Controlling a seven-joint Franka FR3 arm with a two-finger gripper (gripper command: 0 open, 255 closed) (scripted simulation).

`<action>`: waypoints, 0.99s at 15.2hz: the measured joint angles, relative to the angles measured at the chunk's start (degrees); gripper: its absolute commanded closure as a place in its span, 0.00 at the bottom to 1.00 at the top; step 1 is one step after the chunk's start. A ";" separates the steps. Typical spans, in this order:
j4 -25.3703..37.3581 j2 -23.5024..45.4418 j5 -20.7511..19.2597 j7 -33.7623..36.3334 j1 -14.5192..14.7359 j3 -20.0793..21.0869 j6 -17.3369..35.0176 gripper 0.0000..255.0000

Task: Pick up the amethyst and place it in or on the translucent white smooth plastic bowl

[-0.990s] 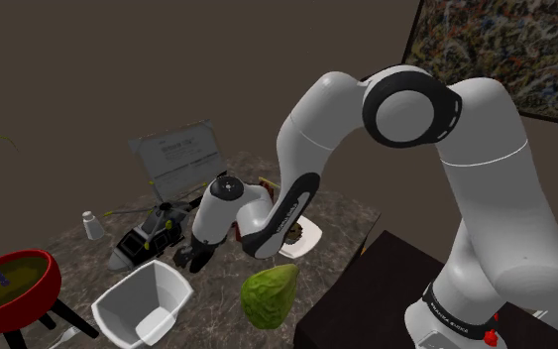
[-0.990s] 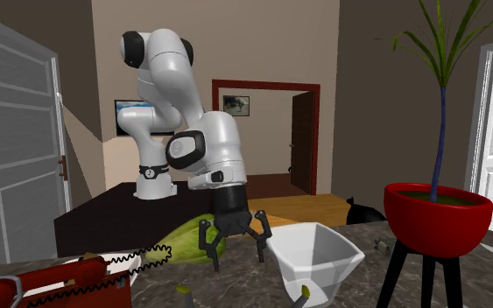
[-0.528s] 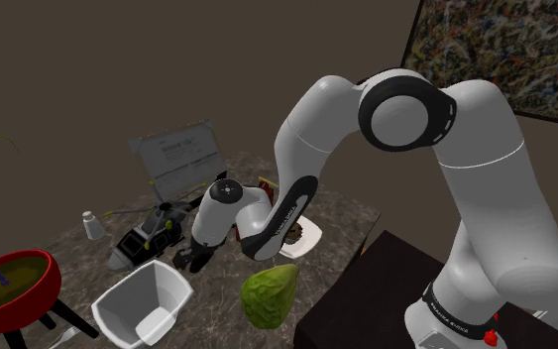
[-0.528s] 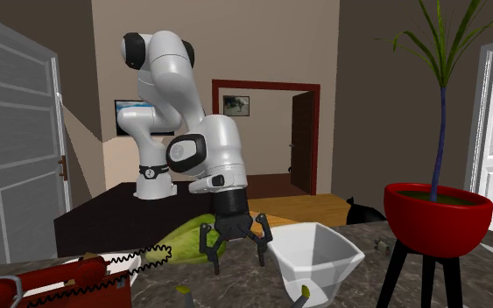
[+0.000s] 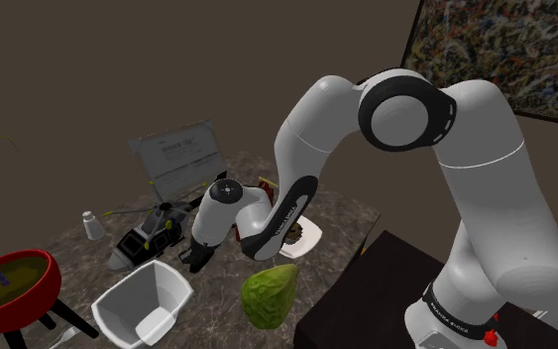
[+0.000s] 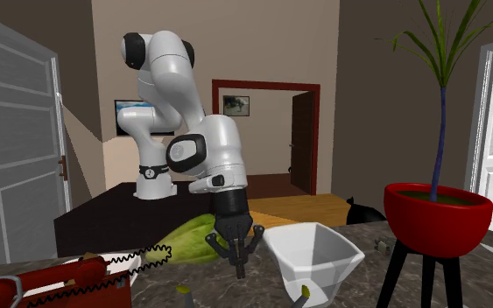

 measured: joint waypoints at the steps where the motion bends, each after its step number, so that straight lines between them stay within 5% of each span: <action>1: 0.00 0.00 0.00 0.00 0.00 0.00 0.00 1.00; 2: 0.00 0.00 0.00 0.00 0.00 0.00 0.00 1.00; 3: 0.00 0.00 0.00 0.00 0.00 0.00 0.00 0.00; 6: 2.78 1.98 2.27 2.52 0.59 -0.53 -2.79 0.00; 12: 16.58 9.66 14.12 11.08 -0.87 -0.72 -18.89 0.00; 15: 20.19 12.83 15.65 12.88 -0.78 -1.22 -20.92 0.00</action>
